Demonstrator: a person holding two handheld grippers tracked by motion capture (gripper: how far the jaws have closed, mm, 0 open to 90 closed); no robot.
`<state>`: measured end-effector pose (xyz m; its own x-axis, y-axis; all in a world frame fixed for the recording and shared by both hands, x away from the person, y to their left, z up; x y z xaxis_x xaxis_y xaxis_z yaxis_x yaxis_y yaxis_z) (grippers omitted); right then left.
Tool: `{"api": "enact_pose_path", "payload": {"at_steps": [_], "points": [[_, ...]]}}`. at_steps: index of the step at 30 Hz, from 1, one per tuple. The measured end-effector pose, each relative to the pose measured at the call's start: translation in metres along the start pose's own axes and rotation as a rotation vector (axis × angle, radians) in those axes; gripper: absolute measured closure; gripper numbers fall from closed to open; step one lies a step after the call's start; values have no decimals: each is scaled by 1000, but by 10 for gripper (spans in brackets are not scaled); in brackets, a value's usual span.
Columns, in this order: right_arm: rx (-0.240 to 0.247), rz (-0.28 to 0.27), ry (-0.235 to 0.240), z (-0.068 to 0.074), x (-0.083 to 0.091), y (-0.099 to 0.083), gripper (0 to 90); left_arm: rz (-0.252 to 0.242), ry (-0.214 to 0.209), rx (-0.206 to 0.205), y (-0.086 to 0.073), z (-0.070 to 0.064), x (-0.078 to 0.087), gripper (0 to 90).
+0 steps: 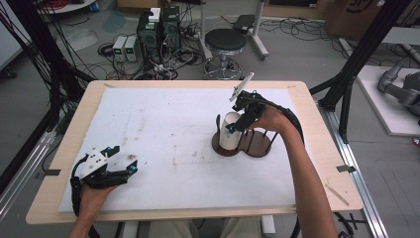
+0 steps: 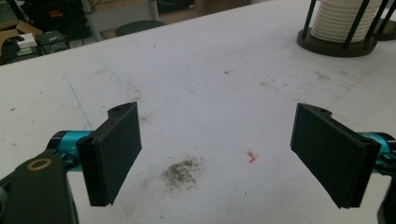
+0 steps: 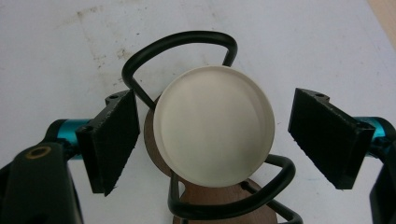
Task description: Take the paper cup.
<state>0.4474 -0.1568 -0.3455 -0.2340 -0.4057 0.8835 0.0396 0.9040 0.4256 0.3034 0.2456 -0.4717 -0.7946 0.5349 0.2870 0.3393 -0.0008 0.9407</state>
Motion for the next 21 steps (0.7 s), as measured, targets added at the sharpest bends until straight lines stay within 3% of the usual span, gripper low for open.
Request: {"api": "enact_pose_path", "payload": {"at_steps": [4,12,21], "points": [[4,3,-6,0,-2,2,170,-3,1,0,0,0,0,162],[25,8,9,0,-4,4,341,-2,1,0,0,0,0,162],[23,5,7,0,-3,4,354,1,3,-4,0,0,0,162]]}}
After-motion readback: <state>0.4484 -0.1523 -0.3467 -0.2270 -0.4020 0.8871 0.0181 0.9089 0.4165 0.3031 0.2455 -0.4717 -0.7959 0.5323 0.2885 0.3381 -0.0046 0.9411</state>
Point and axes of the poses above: each handheld gripper's, and its own axes: x roughly backward along the jaws, y roughly out of its top, z roughly to its left, the point moved 4 cm from there along -x, roughly forward along the jaws, and after that the axes turned 13 degrees about x, right-handed, at the moved point
